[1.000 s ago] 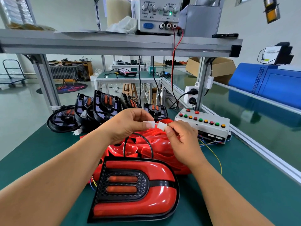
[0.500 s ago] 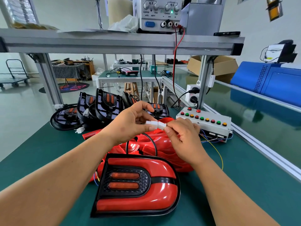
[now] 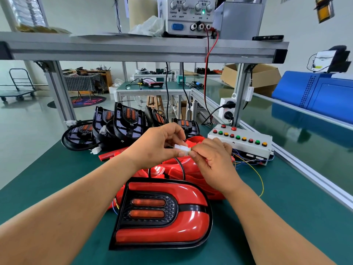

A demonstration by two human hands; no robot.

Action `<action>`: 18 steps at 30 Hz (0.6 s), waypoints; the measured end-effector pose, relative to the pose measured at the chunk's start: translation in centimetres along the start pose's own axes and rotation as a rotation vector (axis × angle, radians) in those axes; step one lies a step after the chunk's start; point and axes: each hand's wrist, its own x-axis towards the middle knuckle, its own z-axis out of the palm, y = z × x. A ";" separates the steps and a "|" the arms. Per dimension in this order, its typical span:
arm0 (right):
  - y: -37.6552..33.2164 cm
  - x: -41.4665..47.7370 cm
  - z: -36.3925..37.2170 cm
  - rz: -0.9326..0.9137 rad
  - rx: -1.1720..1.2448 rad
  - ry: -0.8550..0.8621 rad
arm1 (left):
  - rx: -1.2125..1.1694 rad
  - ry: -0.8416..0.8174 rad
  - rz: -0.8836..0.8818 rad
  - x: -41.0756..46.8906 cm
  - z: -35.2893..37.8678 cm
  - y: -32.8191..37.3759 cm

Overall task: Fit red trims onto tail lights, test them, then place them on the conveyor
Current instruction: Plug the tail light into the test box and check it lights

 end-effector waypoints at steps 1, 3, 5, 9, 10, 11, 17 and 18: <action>0.0 0.0 0.1 -0.011 -0.006 0.000 | 0.019 0.005 0.003 0.0 0.0 0.0; 0.0 0.0 0.3 -0.017 0.004 -0.011 | 0.069 0.013 0.013 -0.1 0.0 0.2; -0.3 0.0 0.4 -0.037 0.010 0.008 | 0.106 0.012 0.025 -0.3 0.0 0.3; -0.5 -0.1 0.7 -0.069 -0.003 0.006 | 0.117 0.020 0.020 -1.0 0.1 0.0; -0.5 -0.1 0.8 -0.065 -0.002 -0.022 | 0.110 0.023 0.011 -1.2 0.2 -0.1; -0.5 -0.2 0.9 -0.060 -0.004 -0.050 | 0.104 0.027 0.002 -1.5 0.3 -0.1; -0.5 -0.5 1.0 -0.008 -0.059 -0.119 | 0.018 -0.059 -0.182 -2.3 -0.6 -0.3; -0.4 -0.6 1.1 0.019 -0.087 -0.121 | 0.037 -0.038 -0.206 -2.7 -1.2 -0.5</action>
